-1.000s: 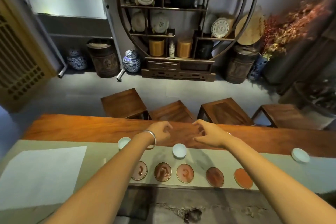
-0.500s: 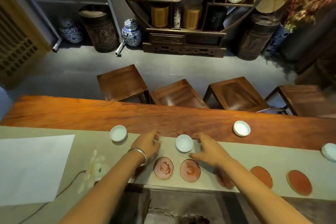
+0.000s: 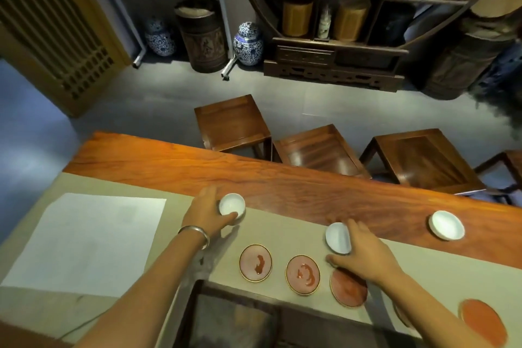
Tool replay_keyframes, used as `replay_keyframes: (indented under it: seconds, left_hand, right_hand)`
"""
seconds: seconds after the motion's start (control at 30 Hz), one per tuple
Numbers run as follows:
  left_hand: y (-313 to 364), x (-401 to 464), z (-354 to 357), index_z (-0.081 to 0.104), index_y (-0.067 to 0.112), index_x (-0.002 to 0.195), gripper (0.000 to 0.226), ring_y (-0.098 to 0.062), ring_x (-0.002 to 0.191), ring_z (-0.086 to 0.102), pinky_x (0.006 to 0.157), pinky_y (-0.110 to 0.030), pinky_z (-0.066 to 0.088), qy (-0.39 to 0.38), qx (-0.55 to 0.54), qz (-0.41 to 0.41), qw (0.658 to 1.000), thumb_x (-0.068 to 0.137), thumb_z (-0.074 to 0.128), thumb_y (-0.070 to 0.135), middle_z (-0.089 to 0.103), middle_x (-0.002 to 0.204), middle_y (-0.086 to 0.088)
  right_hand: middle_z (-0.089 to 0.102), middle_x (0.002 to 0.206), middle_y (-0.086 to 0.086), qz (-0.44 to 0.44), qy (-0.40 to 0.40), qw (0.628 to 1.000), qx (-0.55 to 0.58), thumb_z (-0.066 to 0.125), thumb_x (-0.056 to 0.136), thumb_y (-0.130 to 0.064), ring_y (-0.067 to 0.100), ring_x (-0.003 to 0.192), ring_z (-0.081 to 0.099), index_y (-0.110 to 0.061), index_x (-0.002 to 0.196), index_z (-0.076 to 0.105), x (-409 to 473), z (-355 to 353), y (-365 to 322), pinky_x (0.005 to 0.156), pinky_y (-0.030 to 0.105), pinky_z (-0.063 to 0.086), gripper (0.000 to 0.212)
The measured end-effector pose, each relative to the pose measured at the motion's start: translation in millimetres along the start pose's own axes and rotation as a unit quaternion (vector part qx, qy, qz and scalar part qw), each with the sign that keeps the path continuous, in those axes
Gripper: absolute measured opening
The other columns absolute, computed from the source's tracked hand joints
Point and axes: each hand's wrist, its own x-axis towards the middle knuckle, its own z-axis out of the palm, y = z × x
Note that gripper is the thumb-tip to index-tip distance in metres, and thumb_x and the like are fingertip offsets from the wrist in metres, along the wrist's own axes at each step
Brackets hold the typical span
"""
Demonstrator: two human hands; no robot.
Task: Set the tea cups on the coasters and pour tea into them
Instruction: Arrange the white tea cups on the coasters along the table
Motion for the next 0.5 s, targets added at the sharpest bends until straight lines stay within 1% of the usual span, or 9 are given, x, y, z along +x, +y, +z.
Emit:
replay_keyframes:
  seconds: [0.07, 0.17, 0.23, 0.4, 0.5]
  left_hand:
    - [-2, 3, 5, 0.047, 0.019, 0.112, 0.073, -0.026, 0.101, 0.055, 0.078, -0.037, 0.05, -0.01, -0.012, -0.004, 1.0, 0.053, 0.079, 0.049, 0.054, 0.118, -0.007]
    - [-4, 7, 13, 0.049, 0.022, 0.106, 0.069, -0.025, 0.094, 0.055, 0.076, -0.038, 0.052, -0.019, -0.013, 0.0, 1.0, 0.052, 0.076, 0.054, 0.056, 0.112, -0.006]
    - [-5, 9, 19, 0.051, 0.022, 0.107, 0.066, -0.026, 0.094, 0.056, 0.076, -0.038, 0.053, -0.015, -0.016, 0.0, 1.0, 0.054, 0.075, 0.054, 0.057, 0.113, -0.006]
    - [-4, 11, 28, 0.05, 0.019, 0.111, 0.067, -0.028, 0.096, 0.057, 0.079, -0.04, 0.054, -0.005, -0.028, -0.014, 1.0, 0.057, 0.077, 0.048, 0.058, 0.114, -0.007]
    - [-4, 10, 27, 0.051, 0.021, 0.108, 0.065, -0.025, 0.092, 0.057, 0.075, -0.038, 0.055, -0.006, -0.035, -0.008, 0.999, 0.055, 0.076, 0.05, 0.059, 0.11, -0.005]
  right_hand:
    - [0.051, 0.119, -0.003, 0.001, 0.003, 1.0, 0.0, 0.075, 0.065, -0.061, 0.019, 0.103, 0.055, -0.025, 0.117, 0.041, 1, 2, 0, 0.073, 0.033, 0.048, 0.072]
    - [0.051, 0.12, -0.001, 0.005, 0.009, 1.0, -0.003, 0.075, 0.069, -0.058, 0.02, 0.103, 0.056, -0.023, 0.12, 0.042, 3, 5, 0, 0.074, 0.033, 0.048, 0.07]
    - [0.052, 0.122, 0.001, 0.007, 0.014, 1.0, -0.001, 0.074, 0.071, -0.054, 0.021, 0.104, 0.055, -0.021, 0.122, 0.043, 3, 5, 0, 0.075, 0.034, 0.048, 0.068]
    - [0.053, 0.121, 0.003, 0.01, 0.02, 1.0, 0.013, 0.076, 0.072, -0.049, 0.023, 0.106, 0.054, -0.019, 0.121, 0.045, 3, 5, -3, 0.075, 0.033, 0.046, 0.065]
    - [0.054, 0.122, 0.004, 0.015, 0.025, 0.999, 0.019, 0.077, 0.072, -0.047, 0.024, 0.106, 0.055, -0.018, 0.122, 0.046, 1, 3, -6, 0.077, 0.036, 0.048, 0.065]
